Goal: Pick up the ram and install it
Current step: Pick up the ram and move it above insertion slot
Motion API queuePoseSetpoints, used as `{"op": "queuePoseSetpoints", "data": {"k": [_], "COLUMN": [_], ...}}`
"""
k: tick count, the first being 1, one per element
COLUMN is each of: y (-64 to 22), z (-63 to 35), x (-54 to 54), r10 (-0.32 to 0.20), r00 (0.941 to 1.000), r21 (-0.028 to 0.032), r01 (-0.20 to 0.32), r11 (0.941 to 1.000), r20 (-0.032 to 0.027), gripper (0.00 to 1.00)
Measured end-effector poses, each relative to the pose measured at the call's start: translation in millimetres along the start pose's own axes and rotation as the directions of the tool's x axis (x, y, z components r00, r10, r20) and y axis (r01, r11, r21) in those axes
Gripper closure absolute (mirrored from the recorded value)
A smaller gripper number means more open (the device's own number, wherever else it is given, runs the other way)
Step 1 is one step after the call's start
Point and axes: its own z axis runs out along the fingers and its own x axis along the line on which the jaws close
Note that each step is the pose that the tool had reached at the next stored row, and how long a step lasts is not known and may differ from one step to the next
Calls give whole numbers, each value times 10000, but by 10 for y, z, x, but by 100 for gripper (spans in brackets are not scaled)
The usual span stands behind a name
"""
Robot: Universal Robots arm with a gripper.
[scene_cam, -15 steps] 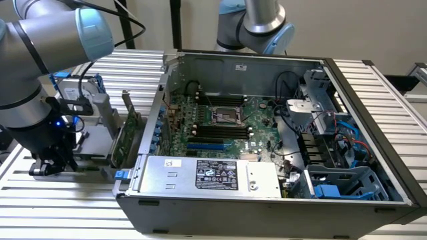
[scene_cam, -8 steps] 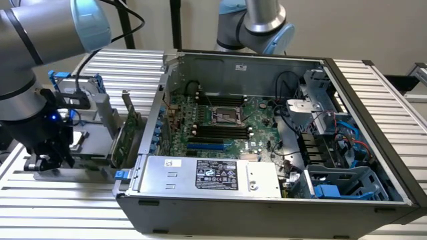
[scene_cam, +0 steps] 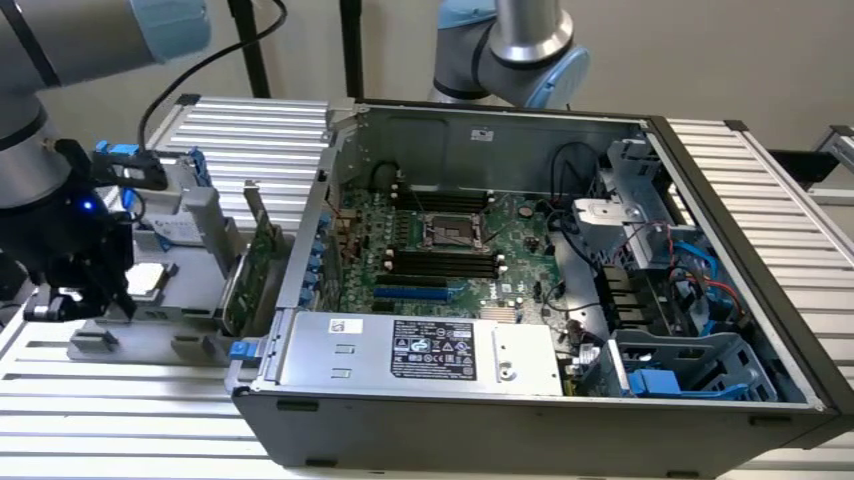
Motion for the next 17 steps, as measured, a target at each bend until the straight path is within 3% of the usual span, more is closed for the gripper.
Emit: {"op": "queuePoseSetpoints", "data": {"k": [7, 17], "y": [-77, -442], "z": [-317, -782], "x": [-3, -9], "r10": [1, 2], "r00": [10000, 10000], "r21": [0, 0], "r01": [-1, -2], "r11": [10000, 10000], "r20": [0, 0], "gripper": [100, 100]}}
